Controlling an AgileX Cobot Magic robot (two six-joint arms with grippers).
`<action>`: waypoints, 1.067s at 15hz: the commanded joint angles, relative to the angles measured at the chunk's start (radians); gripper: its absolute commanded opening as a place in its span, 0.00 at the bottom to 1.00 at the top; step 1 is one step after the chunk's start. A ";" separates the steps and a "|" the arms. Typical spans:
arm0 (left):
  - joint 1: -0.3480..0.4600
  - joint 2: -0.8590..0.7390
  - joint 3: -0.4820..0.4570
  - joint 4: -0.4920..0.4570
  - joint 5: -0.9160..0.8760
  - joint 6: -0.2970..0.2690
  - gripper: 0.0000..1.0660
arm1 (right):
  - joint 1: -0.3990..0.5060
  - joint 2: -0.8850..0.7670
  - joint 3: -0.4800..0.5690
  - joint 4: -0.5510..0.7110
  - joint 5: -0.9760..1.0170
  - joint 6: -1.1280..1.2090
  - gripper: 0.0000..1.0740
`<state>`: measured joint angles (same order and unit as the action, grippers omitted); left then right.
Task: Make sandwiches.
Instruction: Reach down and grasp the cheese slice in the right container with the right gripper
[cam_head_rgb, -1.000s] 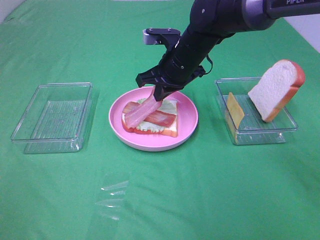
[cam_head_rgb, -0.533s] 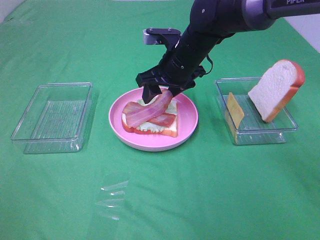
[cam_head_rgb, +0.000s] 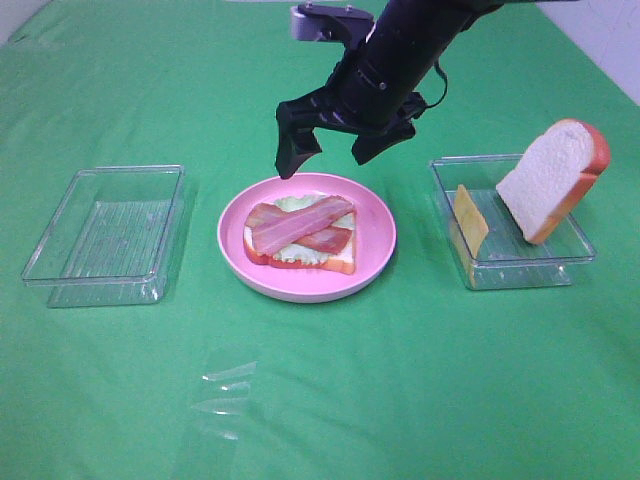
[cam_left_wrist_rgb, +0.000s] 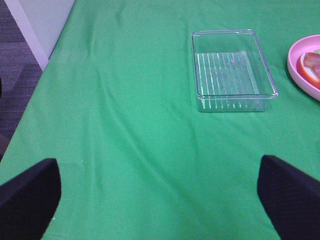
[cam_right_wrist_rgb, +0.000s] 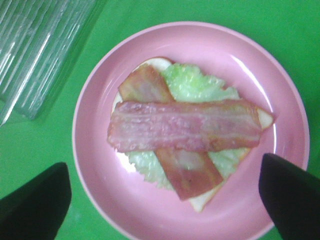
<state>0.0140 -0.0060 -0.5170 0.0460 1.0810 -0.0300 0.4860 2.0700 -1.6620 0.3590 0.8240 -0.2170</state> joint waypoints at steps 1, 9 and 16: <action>-0.002 -0.020 0.002 -0.005 -0.004 -0.005 0.94 | -0.035 -0.075 -0.007 -0.031 0.144 0.103 0.92; -0.002 -0.020 0.002 -0.005 -0.004 -0.005 0.94 | -0.229 -0.119 -0.006 -0.146 0.393 0.270 0.92; -0.002 -0.020 0.002 -0.005 -0.004 -0.005 0.94 | -0.241 -0.003 -0.006 -0.152 0.374 0.276 0.91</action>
<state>0.0140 -0.0060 -0.5170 0.0460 1.0810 -0.0300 0.2480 2.0630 -1.6670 0.2080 1.2040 0.0500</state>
